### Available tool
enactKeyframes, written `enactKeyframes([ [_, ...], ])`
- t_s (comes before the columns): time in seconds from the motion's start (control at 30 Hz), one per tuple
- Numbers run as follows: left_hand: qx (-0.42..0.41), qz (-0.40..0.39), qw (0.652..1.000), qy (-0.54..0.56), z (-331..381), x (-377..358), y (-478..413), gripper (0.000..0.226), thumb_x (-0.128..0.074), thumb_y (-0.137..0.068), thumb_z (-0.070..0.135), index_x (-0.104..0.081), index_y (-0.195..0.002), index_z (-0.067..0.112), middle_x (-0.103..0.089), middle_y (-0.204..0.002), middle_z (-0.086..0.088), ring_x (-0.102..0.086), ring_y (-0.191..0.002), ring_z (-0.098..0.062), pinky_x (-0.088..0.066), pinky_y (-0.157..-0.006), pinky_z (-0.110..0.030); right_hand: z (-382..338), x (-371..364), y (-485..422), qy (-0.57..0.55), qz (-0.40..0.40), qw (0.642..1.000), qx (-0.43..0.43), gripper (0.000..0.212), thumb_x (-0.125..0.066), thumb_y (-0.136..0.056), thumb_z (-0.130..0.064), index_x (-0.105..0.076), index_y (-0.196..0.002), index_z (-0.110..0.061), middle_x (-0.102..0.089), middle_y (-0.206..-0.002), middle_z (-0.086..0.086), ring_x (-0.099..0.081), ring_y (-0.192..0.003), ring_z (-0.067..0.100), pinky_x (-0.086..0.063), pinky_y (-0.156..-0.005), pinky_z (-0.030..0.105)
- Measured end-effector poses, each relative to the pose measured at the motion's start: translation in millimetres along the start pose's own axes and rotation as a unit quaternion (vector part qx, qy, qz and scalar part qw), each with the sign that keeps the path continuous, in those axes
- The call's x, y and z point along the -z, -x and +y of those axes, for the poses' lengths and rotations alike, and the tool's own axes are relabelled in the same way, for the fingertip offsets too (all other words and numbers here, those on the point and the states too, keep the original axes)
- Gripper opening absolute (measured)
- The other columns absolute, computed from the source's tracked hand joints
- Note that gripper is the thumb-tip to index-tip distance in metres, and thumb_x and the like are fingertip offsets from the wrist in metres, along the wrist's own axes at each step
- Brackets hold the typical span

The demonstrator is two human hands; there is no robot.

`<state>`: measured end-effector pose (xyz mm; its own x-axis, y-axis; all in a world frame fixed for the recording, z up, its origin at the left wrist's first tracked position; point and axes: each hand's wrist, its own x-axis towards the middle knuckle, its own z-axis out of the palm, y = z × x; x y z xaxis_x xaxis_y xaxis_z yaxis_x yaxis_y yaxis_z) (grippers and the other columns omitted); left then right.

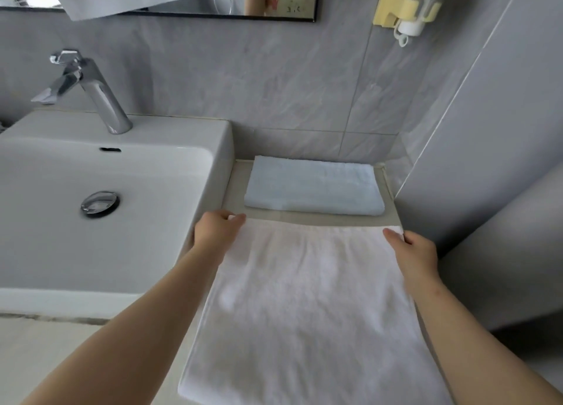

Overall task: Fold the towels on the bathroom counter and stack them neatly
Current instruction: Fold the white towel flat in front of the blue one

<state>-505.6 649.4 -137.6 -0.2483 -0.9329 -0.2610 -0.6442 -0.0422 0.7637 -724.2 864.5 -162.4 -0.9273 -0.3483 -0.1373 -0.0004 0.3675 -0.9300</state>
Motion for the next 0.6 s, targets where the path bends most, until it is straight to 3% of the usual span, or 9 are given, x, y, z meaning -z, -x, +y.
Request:
enactKeyframes([
  [0.07,-0.016,0.010,1.000,0.011,11,11,4,0.032,-0.066,-0.083,0.029,-0.054,-0.057,0.016,-0.047,-0.055,0.000,-0.043,-0.052,-0.015,-0.031,-0.047,-0.022,-10,4,1,-0.038,0.005,0.999,0.000,0.029,-0.063,-0.087,-0.014,-0.046,-0.064,-0.007,-0.036,-0.061,0.005,-0.032,-0.060,0.014,-0.026,-0.055,0.027],
  [0.17,-0.057,0.020,0.995,0.082,25,31,8,0.025,-0.072,-0.079,0.027,-0.067,-0.075,0.002,-0.057,-0.067,-0.005,-0.049,-0.062,-0.018,-0.038,-0.059,-0.025,-31,11,5,-0.087,0.019,0.996,0.018,0.019,-0.063,-0.087,-0.014,-0.062,-0.083,0.004,-0.056,-0.073,0.008,-0.050,-0.071,0.018,-0.041,-0.066,0.029],
  [0.33,-0.127,-0.014,0.964,0.234,49,73,18,0.012,-0.076,-0.076,0.009,-0.066,-0.069,0.011,-0.060,-0.062,-0.001,-0.055,-0.062,-0.016,-0.045,-0.061,-0.024,-76,26,16,-0.158,0.034,0.985,0.066,0.017,-0.065,-0.086,-0.015,-0.062,-0.070,-0.014,-0.059,-0.074,0.004,-0.054,-0.078,0.018,-0.044,-0.071,0.032],
  [0.4,-0.163,0.002,0.950,0.268,57,88,24,0.015,-0.075,-0.075,0.005,-0.065,-0.067,0.013,-0.061,-0.056,0.006,-0.055,-0.058,-0.011,-0.046,-0.057,-0.021,-97,31,25,-0.185,0.041,0.976,0.108,0.010,-0.064,-0.087,-0.013,-0.065,-0.077,-0.016,-0.060,-0.075,-0.003,-0.055,-0.076,0.012,-0.046,-0.070,0.027],
  [0.47,-0.202,0.047,0.946,0.251,65,96,28,0.018,-0.076,-0.075,0.007,-0.064,-0.066,0.018,-0.062,-0.057,0.008,-0.055,-0.054,-0.004,-0.045,-0.054,-0.017,-113,33,32,-0.193,0.048,0.969,0.146,0.006,-0.063,-0.088,-0.010,-0.067,-0.086,-0.015,-0.061,-0.077,-0.008,-0.055,-0.072,0.005,-0.046,-0.068,0.020],
  [0.53,-0.244,0.067,0.950,0.181,70,101,35,0.020,-0.077,-0.075,0.012,-0.064,-0.065,0.023,-0.064,-0.068,0.001,-0.055,-0.060,-0.008,-0.045,-0.058,-0.020,-124,35,39,-0.196,0.055,0.962,0.181,0.014,-0.062,-0.088,-0.009,-0.067,-0.083,-0.022,-0.063,-0.081,-0.014,-0.058,-0.073,-0.003,-0.047,-0.069,0.013],
  [0.6,-0.267,0.090,0.942,0.181,70,106,37,0.021,-0.077,-0.075,0.013,-0.063,-0.066,0.025,-0.064,-0.073,-0.003,-0.054,-0.065,-0.010,-0.044,-0.062,-0.022,-129,37,43,-0.190,0.061,0.959,0.201,0.014,-0.062,-0.088,-0.011,-0.067,-0.086,-0.024,-0.063,-0.085,-0.018,-0.060,-0.074,-0.009,-0.045,-0.069,0.007],
])
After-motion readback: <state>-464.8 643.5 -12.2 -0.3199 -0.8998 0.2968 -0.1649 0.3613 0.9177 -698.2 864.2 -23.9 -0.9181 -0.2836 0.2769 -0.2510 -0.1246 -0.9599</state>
